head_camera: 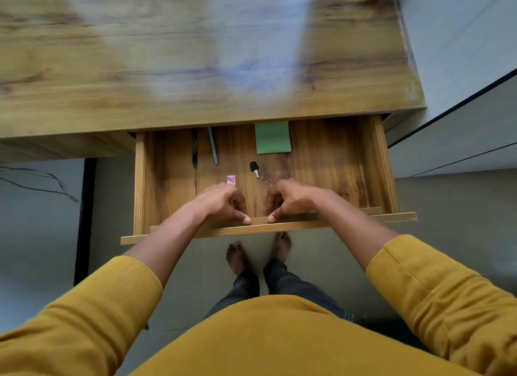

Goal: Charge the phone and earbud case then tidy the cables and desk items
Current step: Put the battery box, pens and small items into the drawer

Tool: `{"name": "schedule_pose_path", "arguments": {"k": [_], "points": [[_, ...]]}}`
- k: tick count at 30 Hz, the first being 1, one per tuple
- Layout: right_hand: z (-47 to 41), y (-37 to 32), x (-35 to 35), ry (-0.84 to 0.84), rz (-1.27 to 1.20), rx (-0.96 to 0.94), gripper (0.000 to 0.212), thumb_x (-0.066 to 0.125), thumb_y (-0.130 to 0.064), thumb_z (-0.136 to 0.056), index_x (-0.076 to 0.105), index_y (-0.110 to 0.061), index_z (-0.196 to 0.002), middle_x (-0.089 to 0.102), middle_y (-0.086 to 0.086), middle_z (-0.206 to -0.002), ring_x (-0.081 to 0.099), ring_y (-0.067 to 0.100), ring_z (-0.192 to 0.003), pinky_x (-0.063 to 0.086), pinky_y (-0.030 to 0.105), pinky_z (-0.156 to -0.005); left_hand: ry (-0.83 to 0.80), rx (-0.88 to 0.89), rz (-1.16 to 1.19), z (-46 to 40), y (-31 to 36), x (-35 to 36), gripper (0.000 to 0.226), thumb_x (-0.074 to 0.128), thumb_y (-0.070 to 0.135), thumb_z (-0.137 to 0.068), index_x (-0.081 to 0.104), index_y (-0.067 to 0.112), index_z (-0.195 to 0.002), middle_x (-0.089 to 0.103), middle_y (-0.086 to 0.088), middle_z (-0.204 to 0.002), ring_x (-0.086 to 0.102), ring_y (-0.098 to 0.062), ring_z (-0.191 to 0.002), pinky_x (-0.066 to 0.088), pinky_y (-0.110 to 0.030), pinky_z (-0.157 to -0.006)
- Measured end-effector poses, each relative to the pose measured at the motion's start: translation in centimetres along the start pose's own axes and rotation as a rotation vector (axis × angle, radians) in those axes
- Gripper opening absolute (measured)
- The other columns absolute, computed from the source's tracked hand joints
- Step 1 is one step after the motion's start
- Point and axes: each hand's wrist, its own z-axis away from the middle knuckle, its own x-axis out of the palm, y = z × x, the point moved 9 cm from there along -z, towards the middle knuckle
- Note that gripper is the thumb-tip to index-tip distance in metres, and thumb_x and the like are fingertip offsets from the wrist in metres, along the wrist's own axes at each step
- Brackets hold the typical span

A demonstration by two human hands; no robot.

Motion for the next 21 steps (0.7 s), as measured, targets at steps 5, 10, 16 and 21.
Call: {"name": "schedule_pose_path", "arguments": {"k": [5,10,16,21], "points": [[-0.2,-0.9,-3.0,0.130,0.095,0.019,0.034,0.092,-0.047,-0.075,0.073,-0.031,-0.099,0.073,-0.011,-0.099,0.068,0.013,-0.093,0.060,0.037,-0.082,0.149,-0.087,-0.152,-0.2,0.2,-3.1,0.044,0.082,0.073,-0.071,0.079,0.036,-0.095,0.074,0.015,-0.096,0.067,-0.012,-0.094,0.058,-0.033,-0.078],[0.8,-1.7,-6.2,0.348,0.207,0.025,0.031,0.084,-0.058,-0.080,0.068,-0.034,-0.093,0.069,-0.014,-0.092,0.065,0.008,-0.083,0.054,0.030,-0.064,0.334,-0.148,-0.130,0.5,0.3,-5.3,0.031,0.083,0.066,-0.078,0.079,0.037,-0.088,0.075,0.012,-0.092,0.069,-0.013,-0.090,0.061,-0.034,-0.074],[3.8,-4.4,-8.5,0.581,0.229,-0.101,0.029,0.071,-0.057,-0.093,0.066,-0.030,-0.102,0.065,-0.013,-0.097,0.065,0.012,-0.088,0.050,0.029,-0.067,0.703,-0.087,-0.068,3.6,1.7,-8.4,0.030,0.070,0.053,-0.097,0.081,0.025,-0.099,0.078,0.002,-0.098,0.070,-0.016,-0.085,0.062,-0.037,-0.072],[6.6,-6.6,-8.2,0.701,0.334,-0.228,0.066,0.073,-0.065,-0.086,0.058,-0.027,-0.138,0.064,-0.001,-0.129,0.059,0.019,-0.116,0.056,0.039,-0.092,0.693,0.076,-0.146,5.9,3.0,-8.4,0.069,0.064,0.076,-0.086,0.068,0.026,-0.133,0.064,0.000,-0.135,0.056,-0.022,-0.123,0.056,-0.043,-0.095]]}}
